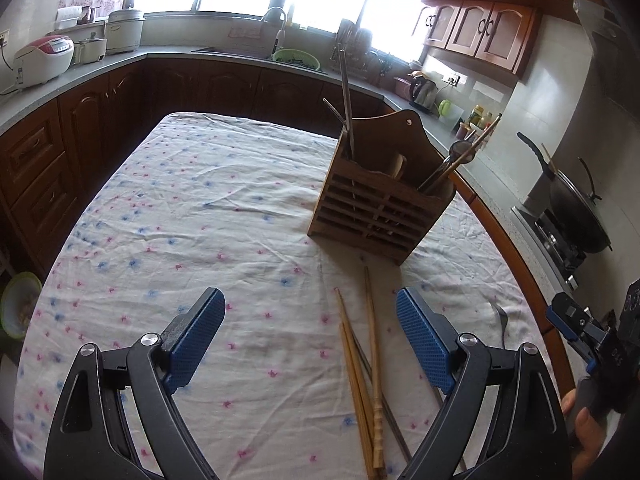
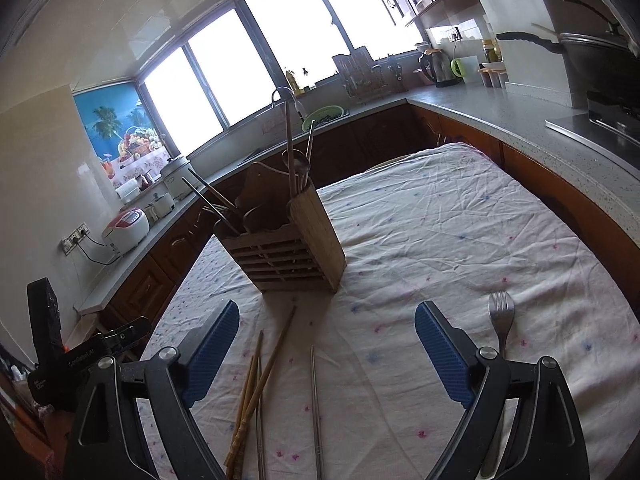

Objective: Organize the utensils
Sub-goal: 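Move both open tools back down toward the remaining chopsticks, then grasp a wooden chopstick with the left tool while the right tool grasps a metal chopstick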

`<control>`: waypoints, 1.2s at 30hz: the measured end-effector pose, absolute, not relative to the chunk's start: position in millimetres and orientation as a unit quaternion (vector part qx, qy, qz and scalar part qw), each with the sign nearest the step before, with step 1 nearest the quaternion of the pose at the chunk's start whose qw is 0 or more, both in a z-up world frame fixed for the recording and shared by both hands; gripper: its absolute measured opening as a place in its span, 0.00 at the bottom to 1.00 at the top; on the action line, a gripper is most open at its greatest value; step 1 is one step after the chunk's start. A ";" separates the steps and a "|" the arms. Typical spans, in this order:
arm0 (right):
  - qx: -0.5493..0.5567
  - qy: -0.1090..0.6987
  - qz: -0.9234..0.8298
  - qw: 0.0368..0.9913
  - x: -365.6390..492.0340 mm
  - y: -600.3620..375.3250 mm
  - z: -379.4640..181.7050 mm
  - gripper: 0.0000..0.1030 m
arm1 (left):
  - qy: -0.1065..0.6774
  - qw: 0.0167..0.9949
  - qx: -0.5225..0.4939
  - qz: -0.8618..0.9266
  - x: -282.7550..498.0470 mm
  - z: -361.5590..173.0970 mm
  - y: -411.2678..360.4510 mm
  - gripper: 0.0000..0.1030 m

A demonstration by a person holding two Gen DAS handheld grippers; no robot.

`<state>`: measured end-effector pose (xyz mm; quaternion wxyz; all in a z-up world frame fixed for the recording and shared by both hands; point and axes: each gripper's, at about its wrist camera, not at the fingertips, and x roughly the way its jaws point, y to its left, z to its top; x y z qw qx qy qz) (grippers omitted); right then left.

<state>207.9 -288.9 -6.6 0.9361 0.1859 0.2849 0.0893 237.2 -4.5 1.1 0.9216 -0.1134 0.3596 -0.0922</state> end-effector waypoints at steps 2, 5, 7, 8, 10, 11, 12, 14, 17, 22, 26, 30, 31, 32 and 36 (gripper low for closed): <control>0.182 0.290 0.087 0.935 204.7 -290.2 -10.1 0.89 | 0.366 0.920 -0.103 -0.097 239.3 0.8 -11.5 0.87; 0.175 0.301 0.087 0.933 203.9 -289.6 -15.4 0.89 | 0.377 0.916 -0.085 -0.105 246.5 0.7 -22.8 0.87; 0.172 0.308 0.090 0.932 204.9 -288.7 -17.5 0.88 | 0.387 0.912 -0.071 -0.113 252.7 -0.9 -30.9 0.87; 0.169 0.310 0.092 0.931 205.0 -287.5 -19.0 0.88 | 0.393 0.910 -0.064 -0.118 256.6 -2.5 -35.1 0.87; 0.164 0.315 0.094 0.930 206.5 -285.5 -20.4 0.88 | 0.403 0.905 -0.050 -0.124 265.8 -7.0 -43.5 0.87; 0.163 0.318 0.094 0.929 207.3 -285.3 -22.3 0.88 | 0.408 0.903 -0.044 -0.129 270.6 -9.9 -48.2 0.87; 0.162 0.321 0.094 0.928 208.6 -285.3 -23.1 0.88 | 0.415 0.899 -0.037 -0.134 276.5 -13.3 -53.5 0.86; 0.161 0.325 0.095 0.927 210.7 -285.5 -25.8 0.86 | 0.430 0.891 -0.021 -0.144 287.7 -20.5 -66.0 0.76; 0.160 0.334 0.096 0.924 215.8 -284.5 -30.6 0.79 | 0.446 0.881 -0.005 -0.158 306.0 -32.1 -84.2 0.65; 0.156 0.356 0.095 0.917 225.5 -285.3 -42.8 0.64 | 0.471 0.866 0.025 -0.169 335.8 -51.6 -112.3 0.49; 0.157 0.374 0.092 0.909 232.3 -288.8 -53.9 0.49 | 0.490 0.854 0.055 -0.166 357.4 -70.1 -129.3 0.46; 0.154 0.389 0.099 0.903 239.1 -285.1 -61.3 0.45 | 0.496 0.848 0.086 -0.165 365.7 -83.6 -138.6 0.28; 0.152 0.392 0.103 0.901 241.0 -282.5 -62.5 0.45 | 0.493 0.849 0.095 -0.164 365.3 -83.5 -139.3 0.17; 0.148 0.396 0.109 0.900 242.8 -278.2 -63.3 0.45 | 0.494 0.848 0.092 -0.169 365.5 -83.2 -137.8 0.07; 0.124 0.409 0.136 0.894 252.6 -255.8 -67.7 0.44 | 0.490 0.850 0.050 -0.188 363.0 -76.8 -117.7 0.04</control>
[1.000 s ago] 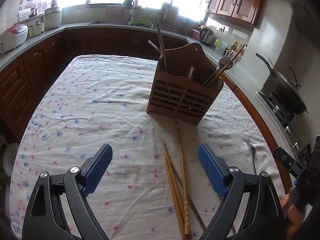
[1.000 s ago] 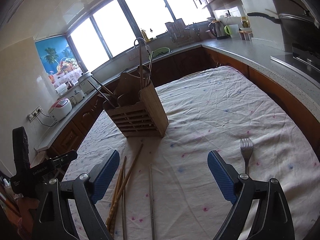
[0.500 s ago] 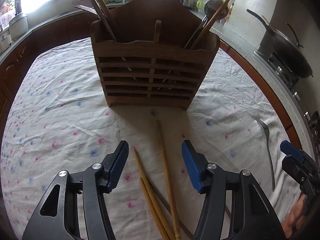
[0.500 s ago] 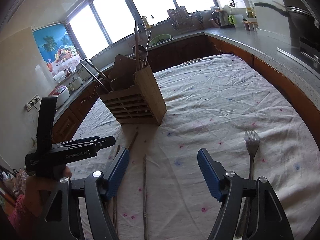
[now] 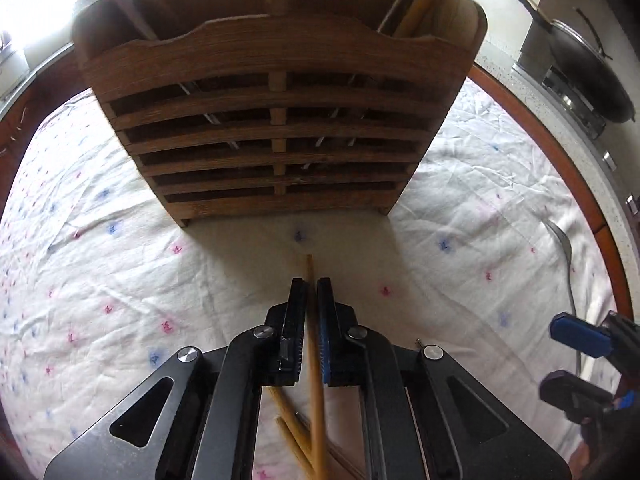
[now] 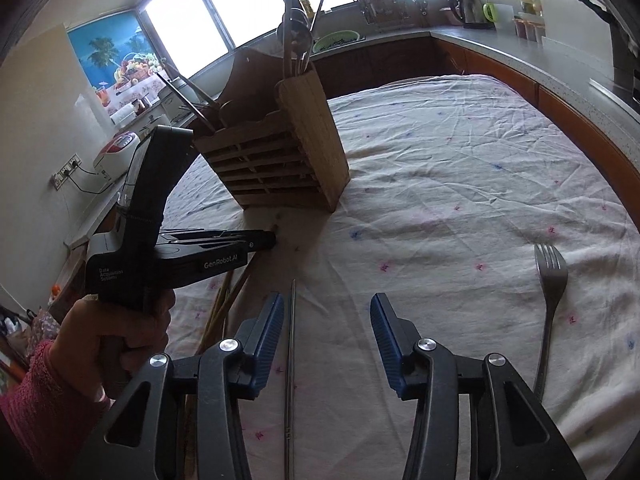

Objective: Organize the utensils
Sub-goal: 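Grasp a wooden chopstick with the left tool while the right tool grasps a metal chopstick, then carry both chopsticks over the wooden holder and lower them into it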

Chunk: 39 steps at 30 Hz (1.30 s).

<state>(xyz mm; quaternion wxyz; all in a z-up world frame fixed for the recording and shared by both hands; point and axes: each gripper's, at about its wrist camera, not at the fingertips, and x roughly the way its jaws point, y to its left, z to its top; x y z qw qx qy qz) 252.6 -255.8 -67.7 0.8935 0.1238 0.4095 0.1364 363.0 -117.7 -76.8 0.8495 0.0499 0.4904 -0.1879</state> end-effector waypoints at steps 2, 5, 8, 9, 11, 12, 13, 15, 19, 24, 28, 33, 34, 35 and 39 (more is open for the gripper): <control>0.107 0.419 0.147 0.890 258.9 -241.6 -71.9 0.39 | 0.484 0.853 0.024 -0.194 358.1 -68.2 -102.1 0.05; 0.081 0.432 0.161 0.884 269.3 -221.3 -80.4 0.31 | 0.476 0.856 -0.013 -0.201 347.8 -56.7 -78.3 0.05; 0.059 0.447 0.164 0.877 282.0 -206.5 -91.9 0.25 | 0.468 0.861 -0.033 -0.197 339.0 -48.0 -56.3 0.05; 0.052 0.453 0.162 0.875 286.5 -203.1 -95.9 0.21 | 0.466 0.862 -0.044 -0.196 336.1 -45.9 -47.9 0.05; 0.037 0.466 0.160 0.869 295.2 -197.3 -104.0 0.18 | 0.463 0.863 -0.064 -0.192 331.8 -42.0 -37.0 0.04; 0.030 0.458 0.159 0.874 296.6 -195.0 -104.0 0.17 | 0.461 0.864 -0.072 -0.189 329.3 -40.0 -31.4 0.04; 0.019 0.459 0.156 0.875 298.7 -191.9 -104.1 0.16 | 0.459 0.866 -0.078 -0.186 326.8 -38.0 -26.1 0.04; -0.009 0.457 0.148 0.877 300.6 -184.5 -103.3 0.09 | 0.452 0.869 -0.085 -0.180 322.6 -35.1 -24.9 0.04; -0.023 0.462 0.147 0.874 300.2 -181.4 -102.0 0.04 | 0.440 0.876 -0.090 -0.176 312.0 -25.5 -18.8 0.04; 0.024 0.448 0.157 0.880 291.3 -195.8 -81.9 0.03 | 0.426 0.881 -0.102 -0.181 296.1 -13.1 -11.3 0.04; 0.048 0.422 0.166 0.890 279.3 -202.1 -54.6 0.03 | 0.414 0.885 -0.107 -0.185 282.1 -1.1 -6.7 0.04; 0.059 0.394 0.171 0.901 262.4 -206.6 -28.8 0.03 | 0.400 0.890 -0.106 -0.189 264.8 11.3 -5.7 0.04; 0.060 0.389 0.171 0.903 259.5 -207.2 -24.8 0.03 | 0.397 0.891 -0.107 -0.191 261.4 13.9 -5.3 0.04; 0.061 0.384 0.171 0.905 257.0 -207.5 -20.9 0.03 | 0.394 0.892 -0.107 -0.192 258.7 16.3 -5.2 0.04; 0.070 0.359 0.170 0.915 247.8 -209.4 -4.1 0.03 | 0.378 0.899 -0.109 -0.195 244.0 31.0 -2.4 0.04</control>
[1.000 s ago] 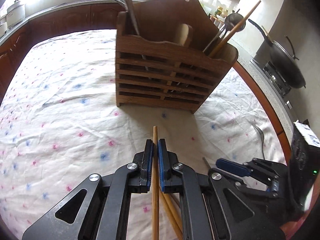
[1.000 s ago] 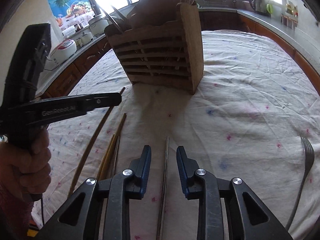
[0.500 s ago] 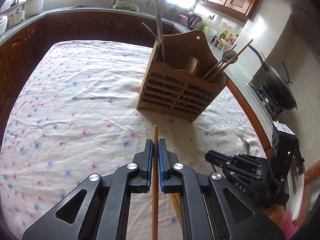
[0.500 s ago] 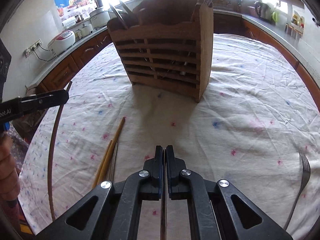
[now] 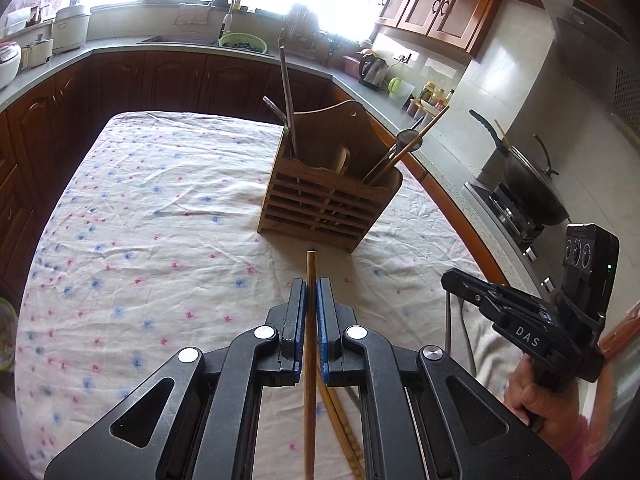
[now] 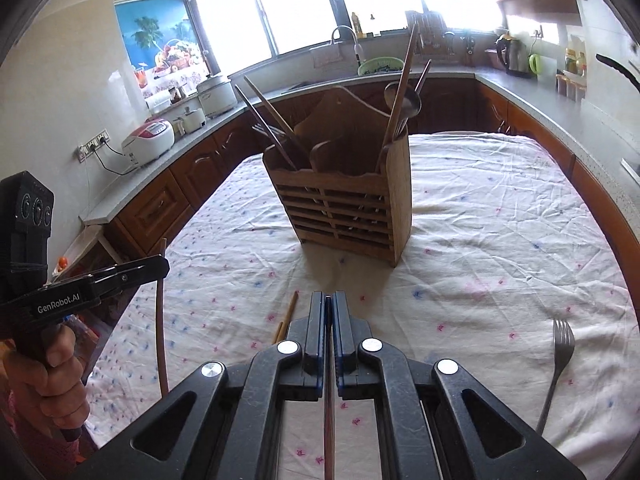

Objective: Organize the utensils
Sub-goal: 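Carry both chopsticks over the wooden holder and lower them into it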

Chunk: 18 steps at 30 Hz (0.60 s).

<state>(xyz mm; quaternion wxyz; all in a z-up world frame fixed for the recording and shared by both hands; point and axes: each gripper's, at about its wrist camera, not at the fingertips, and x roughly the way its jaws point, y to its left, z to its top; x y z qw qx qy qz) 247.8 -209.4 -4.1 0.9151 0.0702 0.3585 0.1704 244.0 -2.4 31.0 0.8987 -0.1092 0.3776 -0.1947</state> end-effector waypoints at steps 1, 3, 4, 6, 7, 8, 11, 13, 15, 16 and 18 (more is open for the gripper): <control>0.073 0.351 0.170 0.918 244.2 -211.4 1.4 0.03 | 0.373 0.900 -0.109 -0.195 240.6 34.6 -1.6 0.04; 0.076 0.335 0.168 0.924 237.0 -215.8 12.6 0.03 | 0.364 0.904 -0.110 -0.197 233.5 41.9 -0.2 0.04; 0.078 0.326 0.166 0.927 233.6 -217.8 18.1 0.03 | 0.360 0.905 -0.112 -0.198 230.6 45.0 0.7 0.04; 0.081 0.308 0.162 0.934 226.2 -221.2 28.7 0.03 | 0.352 0.907 -0.114 -0.199 224.9 50.6 3.1 0.04; 0.083 0.299 0.160 0.937 222.3 -222.9 34.5 0.03 | 0.348 0.909 -0.116 -0.199 222.3 53.5 4.3 0.04; 0.085 0.291 0.159 0.940 219.8 -224.8 39.4 0.03 | 0.344 0.911 -0.116 -0.198 220.0 56.3 5.4 0.04; 0.088 0.269 0.156 0.946 212.3 -229.2 53.9 0.03 | 0.330 0.916 -0.119 -0.195 214.2 64.8 8.9 0.04; 0.089 0.257 0.153 0.950 208.6 -231.5 61.7 0.03 | 0.320 0.920 -0.120 -0.194 210.0 70.8 10.8 0.04; 0.091 0.246 0.152 0.953 206.0 -232.5 68.0 0.03 | 0.311 0.923 -0.119 -0.191 206.8 76.2 12.3 0.04; 0.092 0.240 0.152 0.954 205.0 -233.0 71.1 0.03 | 0.307 0.925 -0.119 -0.190 205.6 79.0 12.8 0.04; 0.095 0.230 0.152 0.957 203.4 -234.8 76.8 0.03 | 0.300 0.927 -0.119 -0.191 203.5 84.7 13.8 0.04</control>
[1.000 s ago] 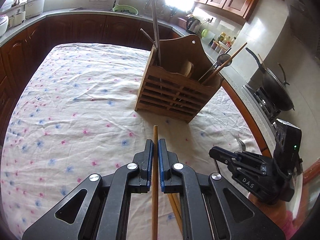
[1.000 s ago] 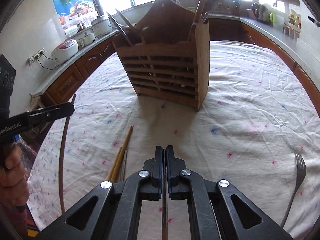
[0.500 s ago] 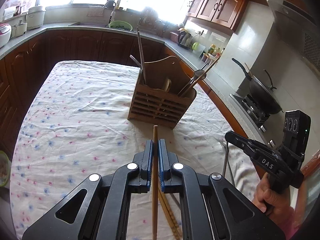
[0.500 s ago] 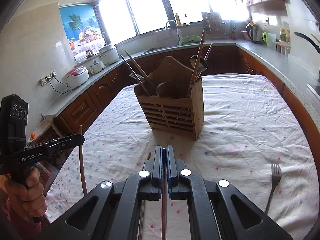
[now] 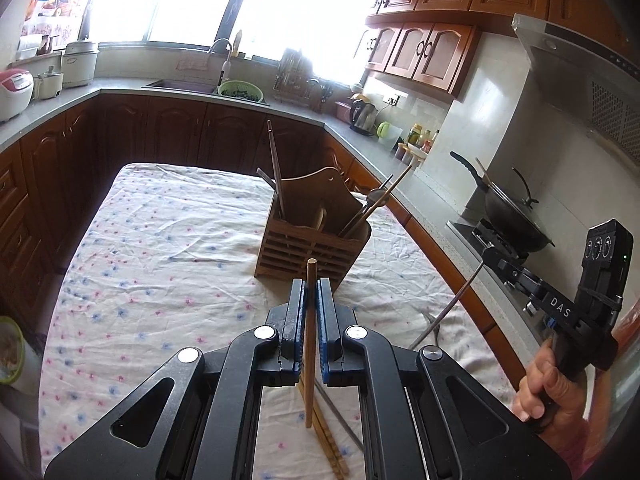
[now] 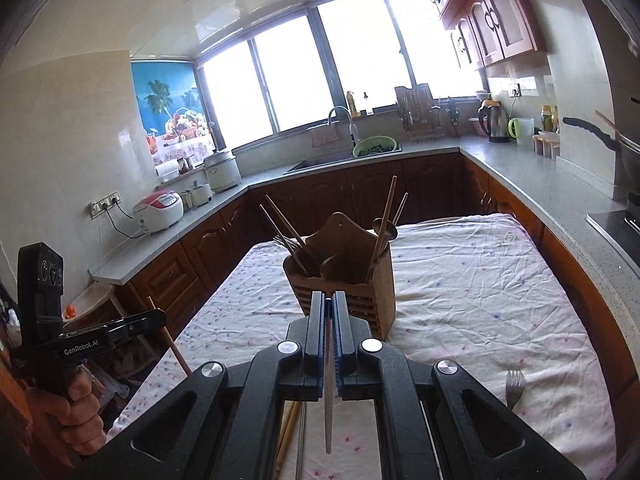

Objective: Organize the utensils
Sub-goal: 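Carry both chopsticks over the wooden holder and lower them into it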

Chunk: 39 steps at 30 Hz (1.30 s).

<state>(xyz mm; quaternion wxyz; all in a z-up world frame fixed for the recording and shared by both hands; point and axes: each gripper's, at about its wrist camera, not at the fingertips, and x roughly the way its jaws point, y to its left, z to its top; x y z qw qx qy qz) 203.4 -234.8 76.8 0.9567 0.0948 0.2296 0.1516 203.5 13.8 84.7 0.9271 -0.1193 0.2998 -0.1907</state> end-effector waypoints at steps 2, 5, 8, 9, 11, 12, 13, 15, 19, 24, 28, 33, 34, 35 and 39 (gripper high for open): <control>0.095 0.221 0.150 0.959 202.5 -235.1 81.5 0.03 | 0.296 0.928 -0.120 -0.189 204.5 88.9 14.7 0.04; 0.097 0.215 0.150 0.960 203.0 -236.4 86.4 0.03 | 0.289 0.931 -0.121 -0.188 205.1 94.9 15.8 0.04; 0.097 0.208 0.148 0.962 203.4 -237.0 91.3 0.03 | 0.282 0.933 -0.121 -0.188 207.7 99.9 15.3 0.04; 0.097 0.205 0.147 0.963 203.6 -237.0 92.3 0.03 | 0.280 0.934 -0.120 -0.189 208.4 101.5 14.8 0.04; 0.098 0.201 0.146 0.963 204.5 -237.3 94.9 0.03 | 0.276 0.935 -0.120 -0.189 209.7 104.7 14.3 0.04; 0.099 0.200 0.146 0.964 205.5 -237.9 96.0 0.03 | 0.275 0.935 -0.121 -0.189 210.9 105.9 14.4 0.04; 0.099 0.199 0.146 0.964 207.2 -238.8 96.9 0.03 | 0.273 0.935 -0.123 -0.190 212.2 106.9 14.9 0.04; 0.101 0.196 0.145 0.964 210.5 -240.0 98.3 0.03 | 0.270 0.935 -0.128 -0.191 215.0 109.5 15.9 0.04; 0.104 0.189 0.143 0.966 217.6 -242.2 103.5 0.03 | 0.258 0.938 -0.134 -0.187 220.2 117.8 18.6 0.04; 0.098 0.171 0.133 0.971 225.8 -243.7 113.4 0.03 | 0.237 0.944 -0.138 -0.181 230.9 130.1 21.0 0.04; 0.100 0.153 0.130 0.975 230.6 -246.5 123.4 0.03 | 0.224 0.947 -0.143 -0.180 241.0 139.2 23.7 0.04; 0.102 0.139 0.123 0.977 240.2 -251.3 133.6 0.03 | 0.210 0.948 -0.155 -0.183 254.1 150.1 27.0 0.04; 0.102 0.137 0.122 0.978 243.1 -251.8 135.8 0.03 | 0.207 0.948 -0.157 -0.182 256.4 152.3 27.7 0.04; 0.103 0.134 0.121 0.978 245.1 -252.2 137.6 0.03 | 0.203 0.949 -0.157 -0.182 258.9 154.3 28.9 0.04; 0.101 0.127 0.119 0.980 254.1 -252.1 145.0 0.03 | 0.193 0.952 -0.159 -0.179 268.1 162.1 30.6 0.04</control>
